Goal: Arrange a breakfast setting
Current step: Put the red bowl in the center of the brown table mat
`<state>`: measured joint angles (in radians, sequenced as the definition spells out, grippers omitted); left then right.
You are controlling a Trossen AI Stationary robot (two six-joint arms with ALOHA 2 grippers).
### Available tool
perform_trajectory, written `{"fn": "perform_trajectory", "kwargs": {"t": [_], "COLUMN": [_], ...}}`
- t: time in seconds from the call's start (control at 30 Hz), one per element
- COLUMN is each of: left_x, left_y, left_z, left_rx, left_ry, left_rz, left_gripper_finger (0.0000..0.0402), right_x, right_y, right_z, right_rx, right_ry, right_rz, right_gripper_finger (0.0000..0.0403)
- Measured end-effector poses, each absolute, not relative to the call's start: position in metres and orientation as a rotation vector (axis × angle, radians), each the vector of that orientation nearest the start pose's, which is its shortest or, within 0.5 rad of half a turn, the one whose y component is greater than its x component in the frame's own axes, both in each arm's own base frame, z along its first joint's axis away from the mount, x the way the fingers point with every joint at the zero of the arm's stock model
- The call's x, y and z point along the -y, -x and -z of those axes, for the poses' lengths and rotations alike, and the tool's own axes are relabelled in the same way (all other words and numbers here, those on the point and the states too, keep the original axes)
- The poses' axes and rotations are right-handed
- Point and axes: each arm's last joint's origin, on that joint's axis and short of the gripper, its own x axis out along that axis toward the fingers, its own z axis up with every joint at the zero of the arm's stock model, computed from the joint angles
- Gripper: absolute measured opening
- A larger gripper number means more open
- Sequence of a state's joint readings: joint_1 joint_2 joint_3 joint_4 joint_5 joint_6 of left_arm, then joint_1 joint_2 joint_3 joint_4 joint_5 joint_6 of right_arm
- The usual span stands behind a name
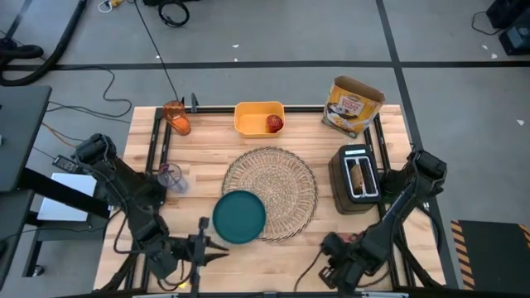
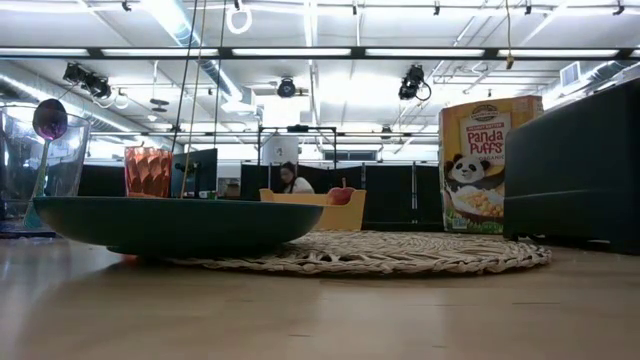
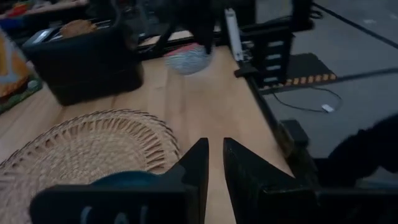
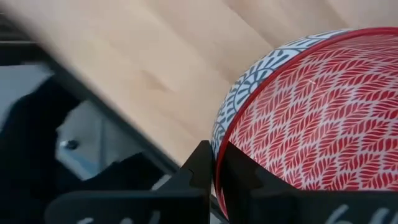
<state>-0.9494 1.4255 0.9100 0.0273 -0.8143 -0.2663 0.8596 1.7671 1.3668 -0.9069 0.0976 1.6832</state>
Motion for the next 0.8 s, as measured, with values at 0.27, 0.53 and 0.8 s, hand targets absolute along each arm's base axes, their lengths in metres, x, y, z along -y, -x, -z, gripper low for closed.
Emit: {"fn": "perform_trajectory", "kwargs": {"t": [0.27,0.53,0.8], "left_x": [0.234,0.213,0.198], "left_y": [-0.175,-0.180,-0.189], "left_z": [-0.268,-0.264,-0.269], "left_rx": [-0.293,-0.369,-0.373], "left_ry": [-0.124,-0.235,-0.201], "left_rz": [0.113,0.012,-0.047], "left_gripper_finger": [0.0055,0.0055,0.0055], "right_x": [-0.215,-0.146,-0.097], "right_y": [-0.289,-0.334,-0.367], "right_z": [-0.268,-0.254,-0.214], "right_rx": [-1.181,-1.202,-1.325], "right_ry": [-0.442,0.103,0.394], "right_rz": [0.148,-0.079,-0.200], "right_gripper_finger": [0.0022,0.0022,0.0022]}}
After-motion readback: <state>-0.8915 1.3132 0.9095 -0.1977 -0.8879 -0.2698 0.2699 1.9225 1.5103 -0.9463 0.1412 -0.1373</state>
